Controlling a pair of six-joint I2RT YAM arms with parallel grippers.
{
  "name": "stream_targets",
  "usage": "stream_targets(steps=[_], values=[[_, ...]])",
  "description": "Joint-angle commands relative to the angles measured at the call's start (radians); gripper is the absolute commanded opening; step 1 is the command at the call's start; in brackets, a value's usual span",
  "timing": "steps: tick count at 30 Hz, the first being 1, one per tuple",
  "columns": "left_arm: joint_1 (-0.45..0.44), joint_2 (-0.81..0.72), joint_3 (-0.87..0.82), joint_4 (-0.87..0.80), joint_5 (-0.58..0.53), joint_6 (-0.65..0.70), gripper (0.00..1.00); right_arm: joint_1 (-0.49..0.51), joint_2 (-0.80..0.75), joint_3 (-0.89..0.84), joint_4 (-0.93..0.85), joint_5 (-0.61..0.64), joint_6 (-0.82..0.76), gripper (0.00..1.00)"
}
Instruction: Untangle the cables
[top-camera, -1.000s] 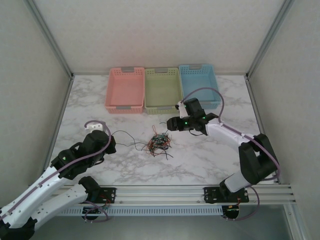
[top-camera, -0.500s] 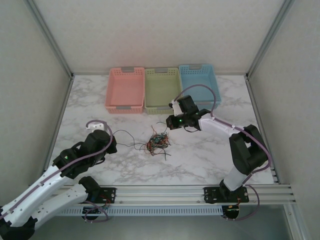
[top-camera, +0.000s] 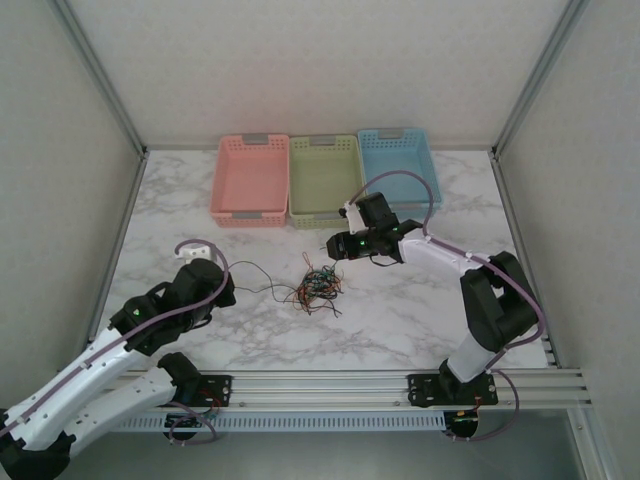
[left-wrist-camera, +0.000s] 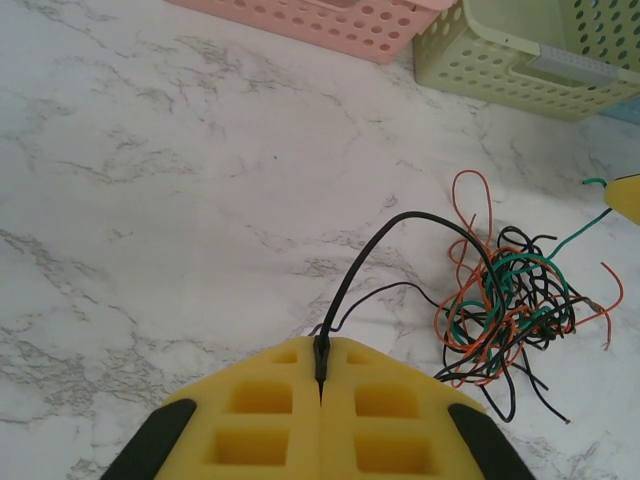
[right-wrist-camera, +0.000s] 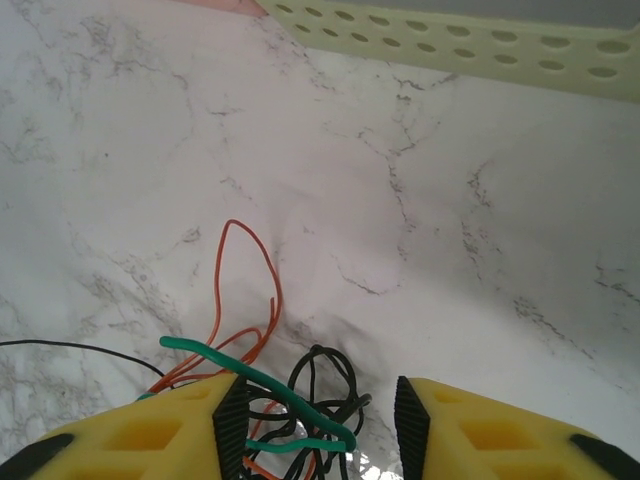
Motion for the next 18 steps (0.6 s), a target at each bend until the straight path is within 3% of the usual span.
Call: stream_targets(steps=[1, 10, 16, 18], values=[[-0.005, -0.004, -0.004, 0.005, 0.003, 0.013, 0.00, 0.007, 0.041, 0.038, -0.041, 0.012, -0.009, 0.42], [-0.005, 0.001, -0.007, 0.012, 0.003, 0.014, 0.00, 0.008, 0.066, 0.048, -0.057, 0.038, -0.011, 0.44], [-0.005, 0.005, -0.013, 0.017, 0.008, 0.015, 0.00, 0.008, 0.069, 0.037, -0.041, 0.027, -0.007, 0.37], [-0.005, 0.003, -0.016, 0.019, 0.008, 0.014, 0.00, 0.007, 0.067, 0.034, -0.033, 0.018, -0.007, 0.30]])
